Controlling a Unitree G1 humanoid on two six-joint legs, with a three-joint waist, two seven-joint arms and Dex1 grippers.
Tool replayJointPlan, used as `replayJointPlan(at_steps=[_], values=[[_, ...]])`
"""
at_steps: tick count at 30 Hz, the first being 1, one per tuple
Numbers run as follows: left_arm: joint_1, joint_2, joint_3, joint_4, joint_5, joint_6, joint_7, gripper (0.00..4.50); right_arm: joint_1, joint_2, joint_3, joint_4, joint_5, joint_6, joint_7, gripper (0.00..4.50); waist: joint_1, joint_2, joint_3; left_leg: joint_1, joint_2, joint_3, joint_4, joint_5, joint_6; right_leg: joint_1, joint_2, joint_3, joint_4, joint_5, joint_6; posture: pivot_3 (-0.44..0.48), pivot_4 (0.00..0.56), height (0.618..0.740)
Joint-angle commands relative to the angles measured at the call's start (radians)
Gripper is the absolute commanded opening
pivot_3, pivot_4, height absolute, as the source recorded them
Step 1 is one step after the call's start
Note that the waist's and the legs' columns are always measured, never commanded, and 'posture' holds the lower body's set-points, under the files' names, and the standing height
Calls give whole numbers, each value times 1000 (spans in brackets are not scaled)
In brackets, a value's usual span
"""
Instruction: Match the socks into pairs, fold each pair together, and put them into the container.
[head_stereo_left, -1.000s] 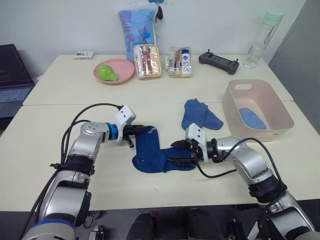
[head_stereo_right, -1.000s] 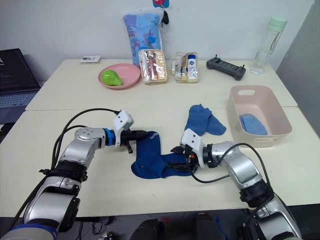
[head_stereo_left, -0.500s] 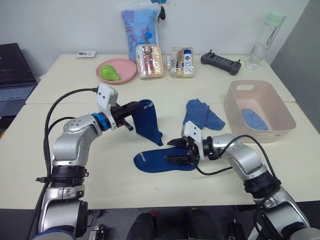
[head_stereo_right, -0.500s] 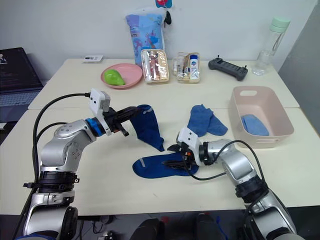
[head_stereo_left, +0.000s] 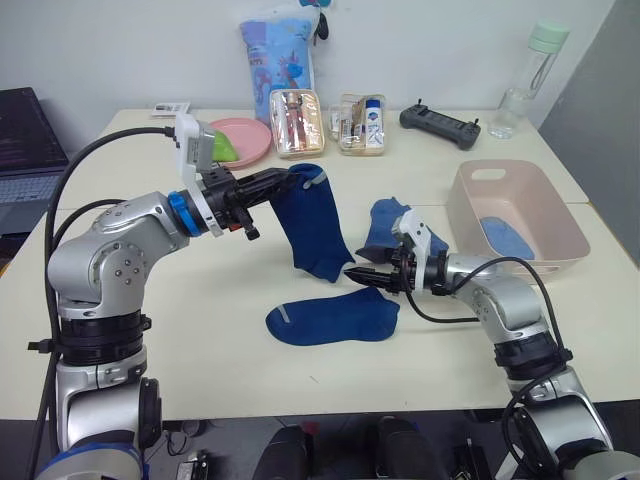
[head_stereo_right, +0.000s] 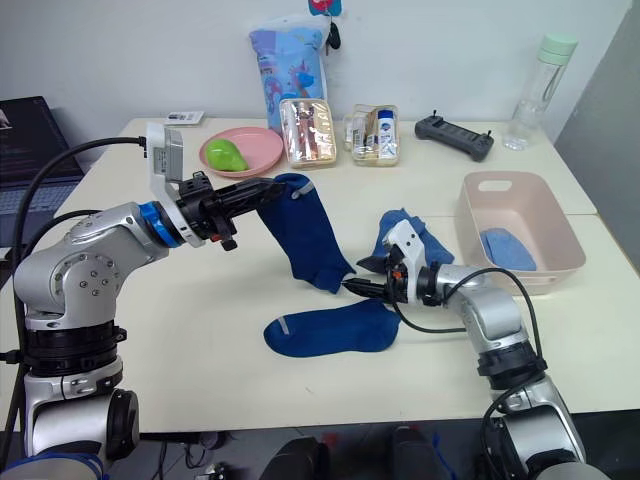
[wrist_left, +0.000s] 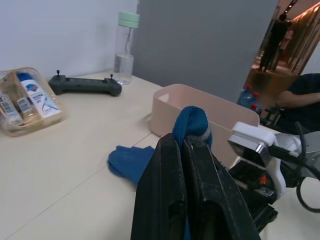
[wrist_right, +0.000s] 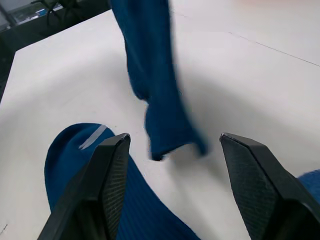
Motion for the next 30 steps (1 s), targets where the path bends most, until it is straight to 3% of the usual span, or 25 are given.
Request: replayJointPlan(at_steps=[1, 6, 7, 9, 16, 24, 27, 30], values=[[-28, -3, 2, -40, -34, 5, 12, 31, 4, 43, 29, 1, -12, -42, -28, 3100, -1, 0, 0, 0, 0, 0, 0, 0, 0, 0, 0, 0, 0, 0, 0, 0, 150, 740], [-28, -12, -1, -47, -41, 6, 24, 31, 4, 78, 48, 14, -27, -75, -51, 3100, -1, 0, 0, 0, 0, 0, 0, 0, -1, 0, 0, 0, 0, 0, 0, 0, 150, 740], [-26, -9, -1, -48, -41, 5, 24, 7, 6, 82, 48, 16, -28, -80, -54, 2915, -1, 0, 0, 0, 0, 0, 0, 0, -1, 0, 0, 1, 0, 0, 0, 0, 150, 740], [-19, -1, 1, -54, -46, 7, 24, 0, 5, 89, 47, 23, -30, -86, -59, 2473, -1, 0, 0, 0, 0, 0, 0, 0, -1, 0, 0, 1, 0, 0, 0, 0, 150, 740], [-14, 17, 9, -66, -64, 17, 26, 0, 9, 50, 48, 53, -50, -113, -39, 21, -1, 0, 0, 0, 0, 0, 0, 0, -1, 0, 0, 0, 0, 0, 0, 0, 150, 740], [-18, 28, 8, -71, -73, 23, 22, 0, 37, -21, 28, 53, -38, -110, 0, 21, -1, 0, 0, 0, 0, 0, 0, 0, -1, 0, 0, 0, 0, 0, 0, 0, 150, 740], [-16, 33, 7, -72, -77, 23, 20, 0, 37, -52, 7, 48, -30, -121, 15, 601, -1, 0, 0, 0, 0, 1, 0, 0, -1, 0, 0, 1, 0, 0, 0, 0, 150, 740], [-14, 37, 3, -76, -84, 25, 19, 0, 25, -70, -6, 67, -52, -164, -1, 1689, -1, 0, 0, 0, 0, 1, 0, 0, -1, 0, 0, 0, 0, 0, 0, 0, 150, 740]])
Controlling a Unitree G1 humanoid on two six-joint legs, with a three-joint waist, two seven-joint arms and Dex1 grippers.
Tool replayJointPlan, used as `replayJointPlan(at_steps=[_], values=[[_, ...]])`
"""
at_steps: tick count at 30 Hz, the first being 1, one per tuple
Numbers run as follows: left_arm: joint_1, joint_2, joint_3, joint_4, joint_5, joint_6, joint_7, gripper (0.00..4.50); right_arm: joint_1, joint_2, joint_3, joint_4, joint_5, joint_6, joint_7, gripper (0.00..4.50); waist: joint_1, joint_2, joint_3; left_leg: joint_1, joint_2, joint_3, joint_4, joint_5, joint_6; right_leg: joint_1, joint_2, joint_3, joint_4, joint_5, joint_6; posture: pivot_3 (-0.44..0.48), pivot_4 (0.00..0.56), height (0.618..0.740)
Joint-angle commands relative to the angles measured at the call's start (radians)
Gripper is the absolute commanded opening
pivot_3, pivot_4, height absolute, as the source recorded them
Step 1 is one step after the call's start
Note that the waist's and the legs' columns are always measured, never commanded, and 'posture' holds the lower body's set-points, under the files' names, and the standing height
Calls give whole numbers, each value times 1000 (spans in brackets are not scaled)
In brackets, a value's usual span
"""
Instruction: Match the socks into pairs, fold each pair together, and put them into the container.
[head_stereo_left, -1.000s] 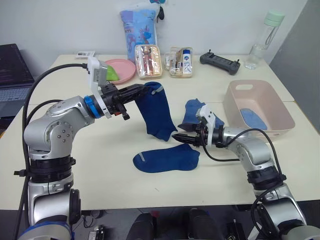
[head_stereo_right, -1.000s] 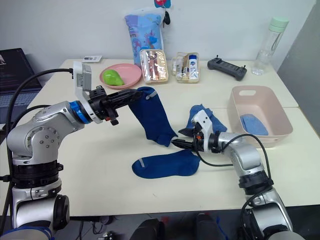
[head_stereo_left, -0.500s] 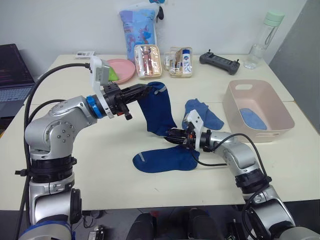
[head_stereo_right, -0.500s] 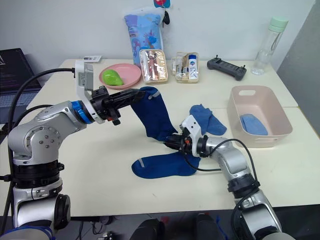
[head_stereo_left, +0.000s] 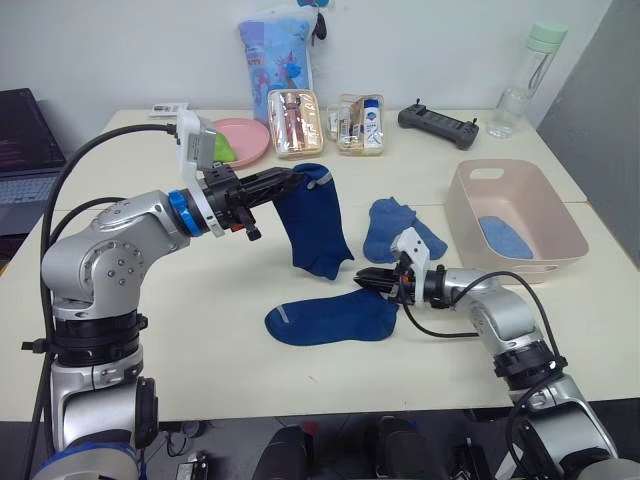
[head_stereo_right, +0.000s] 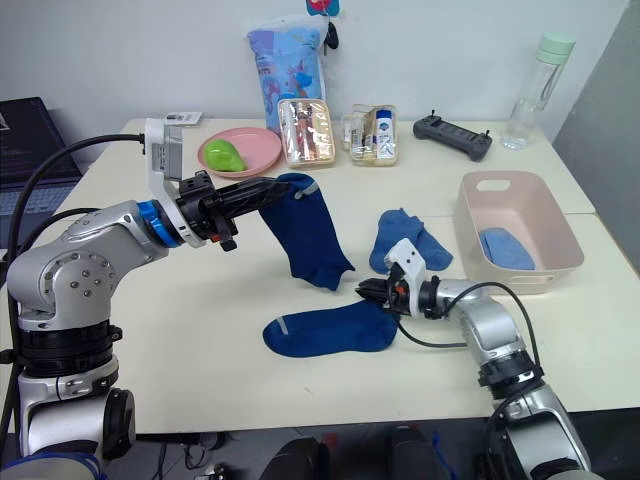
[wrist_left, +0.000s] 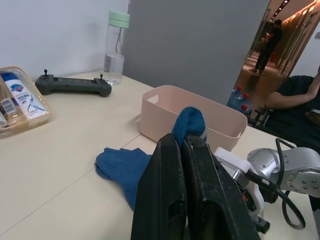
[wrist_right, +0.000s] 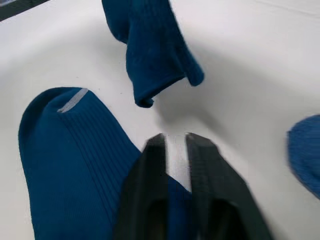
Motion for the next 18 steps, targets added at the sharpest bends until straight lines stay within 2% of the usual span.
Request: replayJointPlan(at_steps=[1, 2, 12, 15, 18], values=[[-9, 17, 6, -44, -25, 0, -8, 0, -21, -12, -40, -11, -2, -53, -2, 2025, 0, 0, 0, 0, 0, 0, 0, 0, 0, 0, 0, 0, 0, 0, 0, 0, 150, 740], [-8, 16, 4, -46, -26, 0, -7, 0, -25, -11, -41, -10, 2, -59, 6, 2335, -1, 0, 0, 0, 0, 0, 0, 0, 0, 0, 0, 0, 0, 0, 0, 0, 150, 740], [-12, 14, -14, -45, -26, -8, -8, 0, -70, 96, -19, 35, 9, -75, -6, 2335, -1, 0, 0, 0, 0, 0, 0, 0, 0, 0, 0, 0, 0, 0, 0, 0, 150, 740], [-9, 17, -13, -49, -29, -5, -8, 0, -69, 95, -27, 44, 17, -78, 11, 1741, 0, 0, 0, 0, 0, 0, 0, 0, 0, 0, 0, 0, 0, 0, 0, 0, 150, 740], [3, 25, -1, -56, -32, -2, -4, 0, -61, 75, -36, 33, 24, -70, 31, 685, 0, 0, 0, 0, 0, 0, 0, 0, 0, 0, 0, 0, 0, 0, 0, 0, 150, 740]])
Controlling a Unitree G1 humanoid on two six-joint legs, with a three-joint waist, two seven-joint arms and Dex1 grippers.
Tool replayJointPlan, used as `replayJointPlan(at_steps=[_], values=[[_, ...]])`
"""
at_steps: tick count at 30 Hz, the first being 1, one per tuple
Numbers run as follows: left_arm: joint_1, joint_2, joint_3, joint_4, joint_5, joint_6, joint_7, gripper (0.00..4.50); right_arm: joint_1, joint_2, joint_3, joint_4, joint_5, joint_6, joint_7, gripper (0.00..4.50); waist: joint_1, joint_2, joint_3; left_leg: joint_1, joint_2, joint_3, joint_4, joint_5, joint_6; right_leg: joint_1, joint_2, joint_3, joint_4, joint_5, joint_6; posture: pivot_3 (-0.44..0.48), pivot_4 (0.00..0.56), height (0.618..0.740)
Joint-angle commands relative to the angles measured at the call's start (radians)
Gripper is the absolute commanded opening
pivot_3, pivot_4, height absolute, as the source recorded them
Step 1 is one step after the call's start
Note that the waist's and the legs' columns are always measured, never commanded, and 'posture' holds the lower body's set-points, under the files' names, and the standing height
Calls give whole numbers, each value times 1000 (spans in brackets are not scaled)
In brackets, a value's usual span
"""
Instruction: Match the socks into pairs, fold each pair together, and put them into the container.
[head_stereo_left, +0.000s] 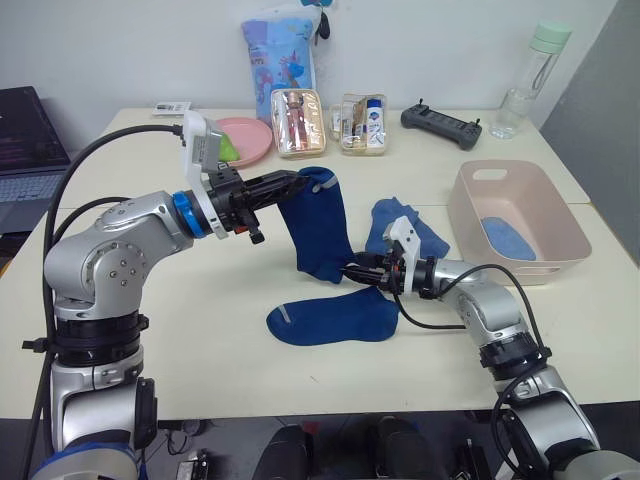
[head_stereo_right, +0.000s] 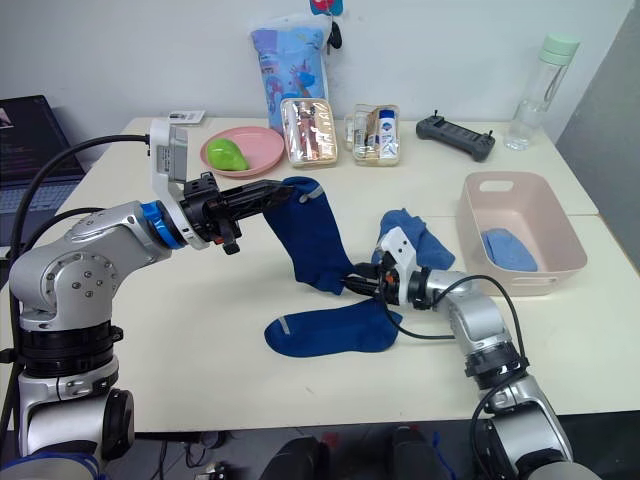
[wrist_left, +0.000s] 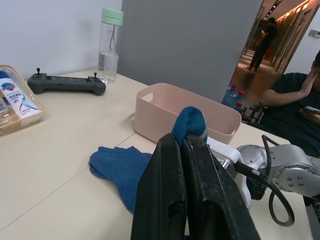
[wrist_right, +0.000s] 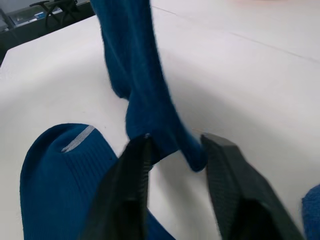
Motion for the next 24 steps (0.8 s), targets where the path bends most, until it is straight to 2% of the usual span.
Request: replayJointPlan(at_steps=[1, 2, 9, 12, 17, 21, 24], values=[[5, 22, 21, -47, -23, -1, -2, 0, -4, -22, -27, -37, 24, -12, 28, 339, 0, 0, 0, 0, 0, 0, 0, 0, 0, 0, 0, 0, 0, 0, 0, 0, 150, 740], [12, 26, 24, -50, -23, 0, 1, 0, -2, -31, -33, -46, 30, -3, 35, 26, 0, 0, 0, 0, 0, 0, 0, 0, 0, 0, 0, 0, 0, 0, 0, 0, 150, 740], [93, 16, 66, -117, -51, 9, 69, 0, 5, -145, -82, -169, 144, 139, 126, 26, 1, 0, 0, 0, 0, 0, 0, 0, 0, 0, 0, 0, 0, 0, 0, 0, 150, 740], [202, -32, 104, -230, -91, 22, 172, 0, -3, -285, -67, -261, 191, 240, 238, 26, 2, 0, 0, 0, 0, 0, 0, 0, 0, 0, 0, 0, 0, 0, 0, 0, 150, 740], [402, -104, 152, -387, -143, 17, 320, 0, -56, -446, -29, -283, 212, 295, 373, 26, 0, 0, 0, 0, 0, 0, 0, 0, 1, 0, -1, 0, -1, 0, 0, 0, 150, 740], [614, -193, 148, -517, -185, -6, 432, 0, -119, -502, 50, -241, 179, 287, 474, 26, -2, 0, 0, 2, 1, 1, -1, 0, 1, 1, 0, 1, 0, 0, 0, 0, 150, 740], [718, -217, 109, -559, -114, -62, 449, 0, -138, -500, 125, -213, 140, 261, 520, 26, 4, -1, 0, 2, 1, 0, 0, 0, 1, 2, 0, 0, 0, 0, 0, 0, 150, 740]])
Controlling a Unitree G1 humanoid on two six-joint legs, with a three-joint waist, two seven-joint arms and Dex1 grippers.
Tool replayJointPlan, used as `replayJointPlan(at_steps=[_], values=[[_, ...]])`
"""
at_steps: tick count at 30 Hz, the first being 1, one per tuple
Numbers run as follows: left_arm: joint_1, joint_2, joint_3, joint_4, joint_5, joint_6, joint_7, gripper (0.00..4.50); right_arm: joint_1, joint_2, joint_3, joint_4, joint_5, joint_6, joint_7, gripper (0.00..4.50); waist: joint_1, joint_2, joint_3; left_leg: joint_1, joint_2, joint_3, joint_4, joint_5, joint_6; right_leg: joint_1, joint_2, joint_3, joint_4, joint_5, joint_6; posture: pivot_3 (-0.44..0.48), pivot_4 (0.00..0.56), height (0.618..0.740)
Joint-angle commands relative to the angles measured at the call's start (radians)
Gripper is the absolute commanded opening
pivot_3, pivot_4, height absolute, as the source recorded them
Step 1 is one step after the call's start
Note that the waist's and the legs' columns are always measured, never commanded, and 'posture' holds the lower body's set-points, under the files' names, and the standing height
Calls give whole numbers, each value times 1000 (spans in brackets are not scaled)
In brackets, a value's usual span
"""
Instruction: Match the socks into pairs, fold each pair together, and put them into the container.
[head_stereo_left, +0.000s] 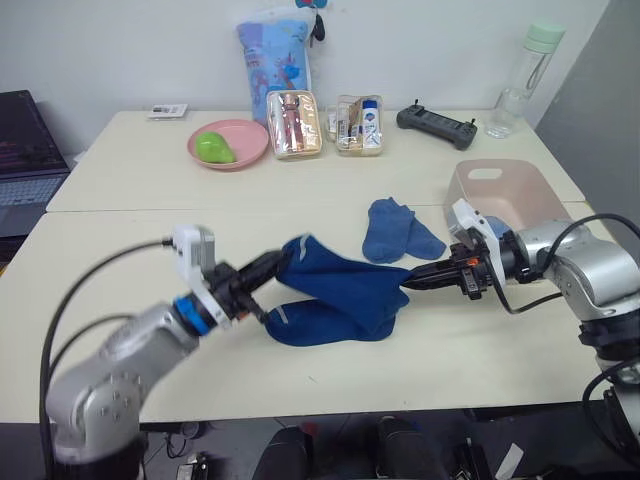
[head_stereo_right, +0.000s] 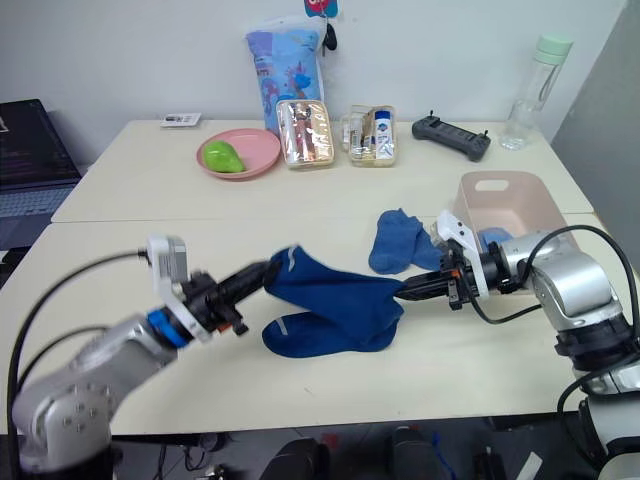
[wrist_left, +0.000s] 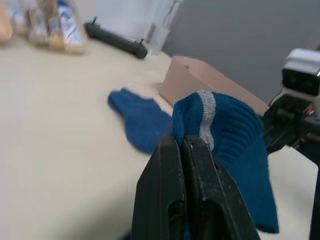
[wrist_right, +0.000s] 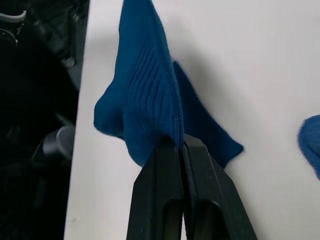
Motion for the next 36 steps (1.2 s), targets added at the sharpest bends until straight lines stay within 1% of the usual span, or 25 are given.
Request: replayJointPlan(at_steps=[1, 3, 6, 10, 12, 16, 17, 19, 21, 24, 26, 29, 31, 32, 34, 36], values=[[83, -29, -35, -81, 63, -86, 29, 0, -29, 28, 88, 45, -61, -61, 57, 26, 2, 0, 0, 0, 0, 0, 0, 0, 0, 0, 0, 0, 0, 0, 0, 0, 150, 740], [165, -75, -73, -93, 108, -139, 47, 0, -82, 104, 160, 154, -141, -143, 52, 26, 1, 0, 0, 0, -1, 1, 0, 0, 0, 1, 0, 1, 0, 0, 0, 0, 150, 740], [235, -90, -124, -75, 190, -205, 32, 0, -154, 201, 210, 324, -244, -274, 27, 26, -3, 0, 0, 1, -1, 3, 0, 0, 0, 0, 0, 2, 0, 0, 0, 0, 150, 740], [262, -81, -163, -36, 278, -276, 18, 0, -192, 251, 220, 464, -309, -390, 47, 26, 16, 0, 0, -1, -1, 0, 0, 0, 0, 0, 0, 0, -1, 0, -1, 0, 150, 740], [273, -85, -147, -31, 287, -297, 24, 0, -212, 268, 206, 514, -328, -444, 45, 26, 19, 0, 0, -1, -1, 1, 0, 0, 0, 0, 0, 1, -2, 0, -1, 0, 150, 740], [299, -77, -128, -32, 274, -311, 10, 0, -219, 279, 174, 521, -328, -463, 50, 1006, 19, 0, 0, -1, -1, 1, 0, 0, 0, 0, 0, 1, -1, 0, -1, 0, 150, 740], [316, -59, -126, -31, 282, -312, -5, 224, -212, 280, 152, 502, -312, -441, 37, 1377, 20, 0, 0, -1, -1, 1, 0, 0, 0, 0, 0, 1, -1, 0, -1, 0, 150, 740], [345, -16, -111, -26, 303, -320, -40, 711, -190, 278, 96, 434, -253, -336, 19, 2076, 20, 0, 0, -1, 0, 1, 0, 0, 0, -1, 0, 0, -1, 0, -1, 0, 150, 740], [353, 11, -83, -17, 292, -325, -58, 1345, -165, 267, 63, 374, -226, -276, 12, 2788, 20, 0, 0, 0, 0, 1, -1, 0, 0, -1, 0, 1, -1, 0, -1, 0, 150, 740], [333, 118, 58, 31, 211, -296, -141, 2349, -66, 207, -11, 227, -198, -200, -50, 2801, 28, 0, 0, -1, 0, 0, -1, 0, 0, 0, 0, 0, -1, 0, -1, 0, 150, 740], [311, 195, 108, 72, 179, -277, -204, 2966, 0, 176, -42, 133, -189, -160, -92, 2801, 31, 0, 0, -1, 0, -2, -1, 0, 0, 0, 0, -2, -1, -1, -2, 0, 150, 740], [255, 264, 119, 124, 159, -257, -256, 2966, 78, 156, -68, 10, -157, -82, -143, 2801, 27, 1, 0, -1, -1, -1, -1, 0, 0, 0, 0, -1, -1, -1, -2, 0, 150, 740], [199, 287, 88, 170, 180, -255, -274, 2966, 124, 156, -83, -48, -146, -49, -184, 2801, 24, 0, 0, -1, -1, 0, -1, 0, 0, 0, 0, -1, -1, 0, -2, 0, 150, 740], [178, 297, 66, 191, 201, -259, -286, 2966, 143, 157, -86, -68, -141, -35, -202, 2801, 22, 0, 0, -1, 0, 0, -1, 0, 0, 0, 0, -1, -1, 0, -2, 0, 150, 740], [122, 334, -25, 264, 301, -293, -326, 2966, 202, 160, -85, -107, -144, -35, -242, 2801, 21, 0, 0, 0, 0, 0, -2, 0, 0, 0, 0, -1, -1, 0, -2, 0, 150, 740], [74, 357, -97, 323, 354, -302, -361, 2966, 241, 183, -89, -125, -147, -35, -293, 2801, 21, 0, 0, 0, 0, 0, -2, 0, 0, 0, 0, -1, -1, 0, -2, 0, 150, 740]])
